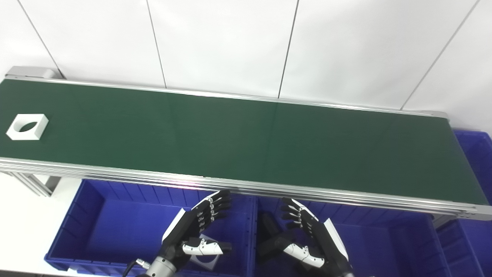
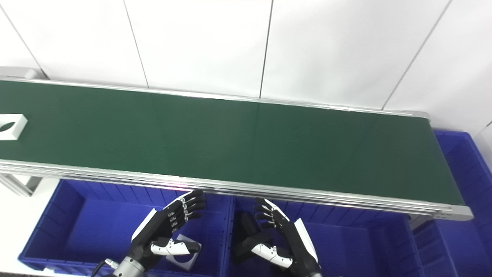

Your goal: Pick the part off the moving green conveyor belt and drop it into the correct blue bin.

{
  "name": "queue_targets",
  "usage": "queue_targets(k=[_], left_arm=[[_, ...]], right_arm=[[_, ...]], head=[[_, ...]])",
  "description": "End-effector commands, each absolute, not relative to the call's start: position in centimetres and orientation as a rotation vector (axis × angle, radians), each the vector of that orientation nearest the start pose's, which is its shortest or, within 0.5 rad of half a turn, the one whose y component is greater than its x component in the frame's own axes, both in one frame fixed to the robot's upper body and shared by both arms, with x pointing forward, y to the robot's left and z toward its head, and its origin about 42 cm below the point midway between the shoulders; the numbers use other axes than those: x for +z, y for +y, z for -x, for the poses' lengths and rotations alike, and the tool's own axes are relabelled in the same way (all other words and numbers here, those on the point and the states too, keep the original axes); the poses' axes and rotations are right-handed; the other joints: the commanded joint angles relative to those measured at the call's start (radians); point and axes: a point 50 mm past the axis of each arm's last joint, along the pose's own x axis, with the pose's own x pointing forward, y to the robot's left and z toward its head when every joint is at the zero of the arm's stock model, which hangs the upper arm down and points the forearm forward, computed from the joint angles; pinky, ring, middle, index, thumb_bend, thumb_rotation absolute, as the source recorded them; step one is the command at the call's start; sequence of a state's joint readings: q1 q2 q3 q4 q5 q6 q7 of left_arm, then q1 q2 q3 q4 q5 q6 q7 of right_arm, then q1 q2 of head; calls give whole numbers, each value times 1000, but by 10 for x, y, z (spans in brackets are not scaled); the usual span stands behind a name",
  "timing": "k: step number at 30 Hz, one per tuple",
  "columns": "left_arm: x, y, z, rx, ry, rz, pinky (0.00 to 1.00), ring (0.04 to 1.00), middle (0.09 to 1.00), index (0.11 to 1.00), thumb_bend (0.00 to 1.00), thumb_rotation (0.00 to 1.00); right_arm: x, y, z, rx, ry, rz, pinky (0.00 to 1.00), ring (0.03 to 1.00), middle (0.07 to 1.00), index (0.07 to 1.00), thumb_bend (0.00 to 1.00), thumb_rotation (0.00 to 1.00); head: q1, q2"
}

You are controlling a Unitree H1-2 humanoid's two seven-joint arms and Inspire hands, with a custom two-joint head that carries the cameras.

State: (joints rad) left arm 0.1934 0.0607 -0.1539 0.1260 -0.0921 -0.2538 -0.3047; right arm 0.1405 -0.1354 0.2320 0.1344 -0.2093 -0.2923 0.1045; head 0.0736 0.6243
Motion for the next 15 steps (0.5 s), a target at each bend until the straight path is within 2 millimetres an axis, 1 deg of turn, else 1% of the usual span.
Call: queue_targets(k=[1, 5, 6, 7, 8, 9, 10, 11, 12, 13, 15], left_arm=[[39, 185, -208, -391, -3, 54, 815, 862, 869, 880, 1000, 268], [37, 184, -209, -389, -1, 60, 823, 863, 872, 885, 1000, 262], [36, 184, -209, -388, 1, 59, 824, 863, 873, 886, 1000, 262], [35, 184, -209, -388, 2, 58, 823, 862, 874, 887, 1000, 262], [34, 183, -209, -389, 2, 55, 823, 861, 876, 888, 1000, 262], [34, 183, -209, -390, 2, 53, 822, 861, 876, 889, 1000, 262], [32, 182, -209, -391, -1, 53, 822, 861, 876, 889, 1000, 262], [31, 182, -209, -391, -4, 53, 808, 856, 873, 888, 1000, 262], [28, 181, -209, -393, -5, 56, 801, 853, 871, 888, 1000, 263], [26, 180, -209, -395, -4, 59, 800, 853, 871, 887, 1000, 252], [22, 178, -210, -396, 8, 65, 829, 862, 873, 880, 1000, 244]], right_arm=[[49, -192, -224, 372, -107, 288, 695, 777, 821, 869, 671, 539], [48, -192, -224, 374, -114, 304, 687, 771, 816, 865, 650, 523], [48, -192, -224, 373, -112, 302, 688, 771, 816, 865, 648, 519], [47, -192, -224, 373, -111, 301, 690, 773, 817, 866, 647, 514], [46, -192, -224, 372, -107, 295, 695, 777, 821, 868, 648, 507], [45, -192, -224, 372, -105, 290, 695, 777, 821, 868, 648, 506], [43, -193, -224, 373, -105, 287, 697, 779, 823, 869, 648, 503], [42, -194, -224, 374, -105, 286, 700, 782, 829, 873, 643, 502], [40, -195, -224, 375, -107, 282, 702, 784, 832, 875, 641, 501], [39, -195, -224, 375, -108, 279, 700, 785, 832, 876, 639, 496], [36, -197, -224, 374, -111, 281, 698, 784, 829, 877, 637, 491]], head=[[2, -8], [5, -22], [11, -35], [14, -38], [33, -57], [33, -57], [63, -81], [63, -81], [95, -105], [114, -120], [135, -139]])
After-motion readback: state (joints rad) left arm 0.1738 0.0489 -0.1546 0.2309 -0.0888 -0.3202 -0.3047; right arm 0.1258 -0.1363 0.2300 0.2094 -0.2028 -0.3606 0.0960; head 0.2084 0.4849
